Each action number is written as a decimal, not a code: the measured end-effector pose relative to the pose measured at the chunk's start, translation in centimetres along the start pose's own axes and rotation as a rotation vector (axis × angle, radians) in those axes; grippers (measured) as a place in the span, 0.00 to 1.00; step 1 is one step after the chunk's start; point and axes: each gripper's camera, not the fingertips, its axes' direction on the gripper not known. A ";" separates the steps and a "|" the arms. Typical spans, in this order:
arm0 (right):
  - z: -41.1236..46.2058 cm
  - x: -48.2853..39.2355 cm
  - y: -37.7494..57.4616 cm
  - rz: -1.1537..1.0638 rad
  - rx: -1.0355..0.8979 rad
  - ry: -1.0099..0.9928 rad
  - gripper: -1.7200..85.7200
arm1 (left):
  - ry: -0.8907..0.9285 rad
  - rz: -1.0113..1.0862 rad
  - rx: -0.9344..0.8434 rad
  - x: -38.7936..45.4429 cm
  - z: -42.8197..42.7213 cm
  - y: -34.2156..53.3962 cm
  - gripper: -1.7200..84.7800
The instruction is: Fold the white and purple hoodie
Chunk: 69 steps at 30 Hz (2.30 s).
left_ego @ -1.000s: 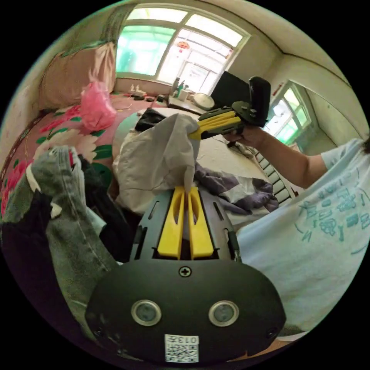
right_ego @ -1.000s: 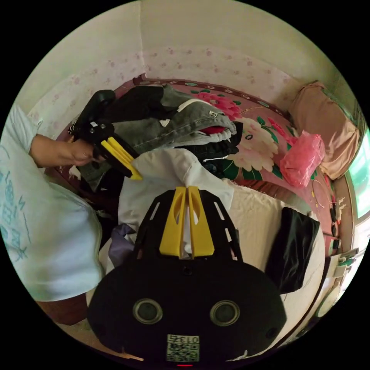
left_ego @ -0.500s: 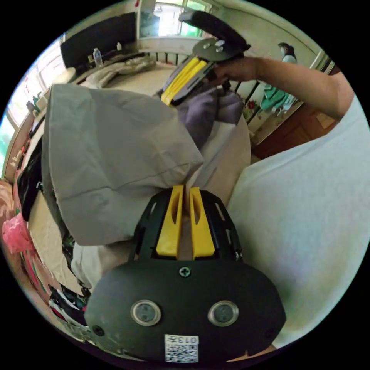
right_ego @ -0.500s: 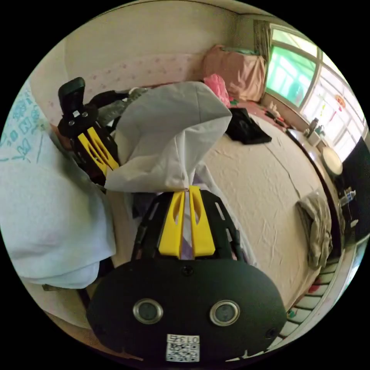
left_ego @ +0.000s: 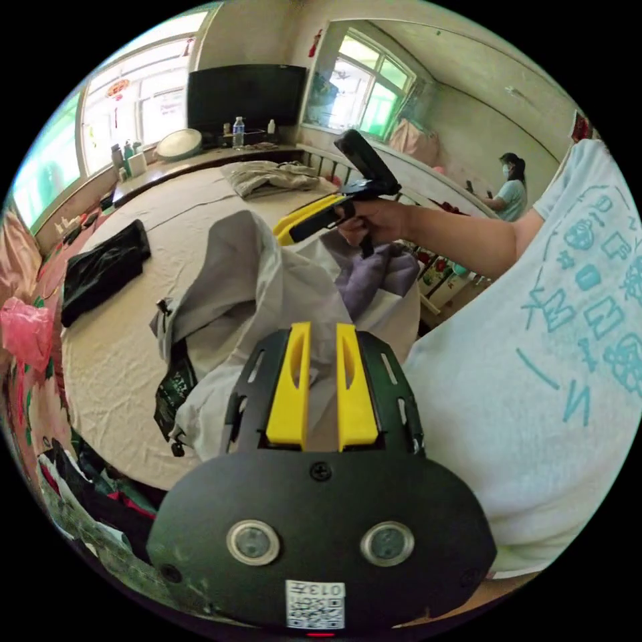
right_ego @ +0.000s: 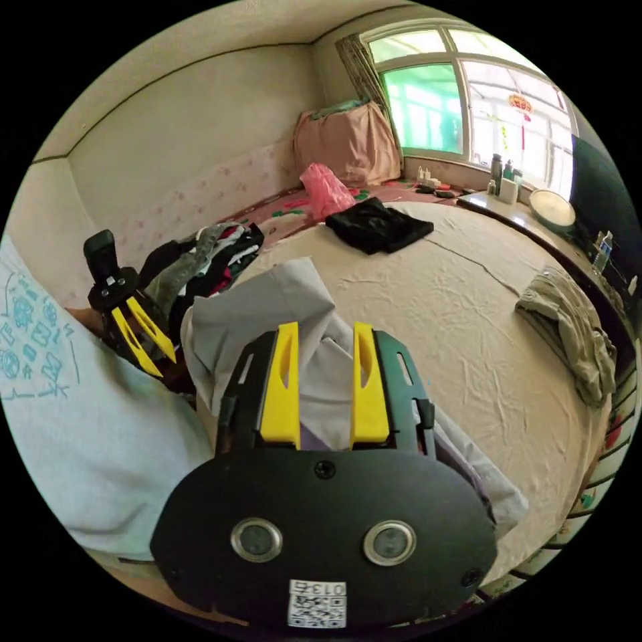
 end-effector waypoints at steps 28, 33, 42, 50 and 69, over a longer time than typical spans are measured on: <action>5.0 -8.3 -7.7 -0.211 -0.122 0.065 0.02 | 0.094 -0.489 0.032 -14.8 -3.4 10.0 0.04; 17.3 -2.5 -7.7 -0.122 -0.475 0.282 0.02 | 0.168 -0.527 0.068 -17.2 -0.9 9.1 0.05; 7.9 -8.2 -9.8 -0.064 -0.208 0.288 0.02 | 0.237 -0.387 0.005 -16.5 0.6 6.1 0.05; 18.3 -19.4 -6.3 -0.412 -0.462 0.272 0.02 | 0.274 -0.491 0.188 -20.3 -3.9 7.7 0.03; 21.6 -24.2 -14.1 -0.475 -0.399 0.245 0.02 | 0.144 -0.708 -0.249 -35.5 -0.9 5.4 0.02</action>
